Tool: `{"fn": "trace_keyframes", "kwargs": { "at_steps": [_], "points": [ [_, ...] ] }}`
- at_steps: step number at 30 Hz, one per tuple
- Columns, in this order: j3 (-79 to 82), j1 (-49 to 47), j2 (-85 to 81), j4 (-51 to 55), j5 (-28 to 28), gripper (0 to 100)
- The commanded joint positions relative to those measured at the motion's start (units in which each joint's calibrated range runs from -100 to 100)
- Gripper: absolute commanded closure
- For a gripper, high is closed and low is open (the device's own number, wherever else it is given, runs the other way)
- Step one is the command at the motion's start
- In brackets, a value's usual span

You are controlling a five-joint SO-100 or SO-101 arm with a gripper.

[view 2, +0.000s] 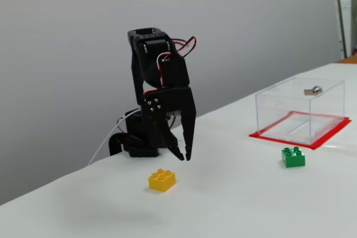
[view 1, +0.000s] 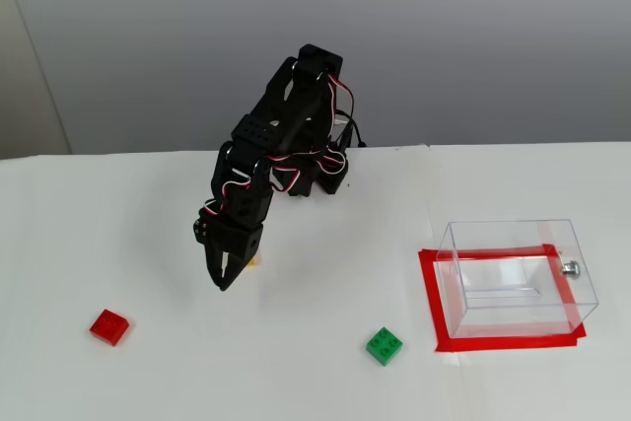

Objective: Pick the red lego brick and place it into the transparent box

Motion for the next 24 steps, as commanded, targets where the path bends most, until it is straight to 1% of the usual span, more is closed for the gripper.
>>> {"fn": "trace_keyframes", "kwargs": {
  "at_steps": [1, 12, 15, 24],
  "points": [
    [-2.6, 2.9, 2.1, -6.1, 0.3, 98],
    [-2.7, 9.5, 10.6, -21.9, 0.4, 98],
    [-2.8, 11.2, 12.0, -24.2, 0.5, 98],
    [-9.8, 13.8, 17.4, -24.4, 5.9, 98]
  ]
}}
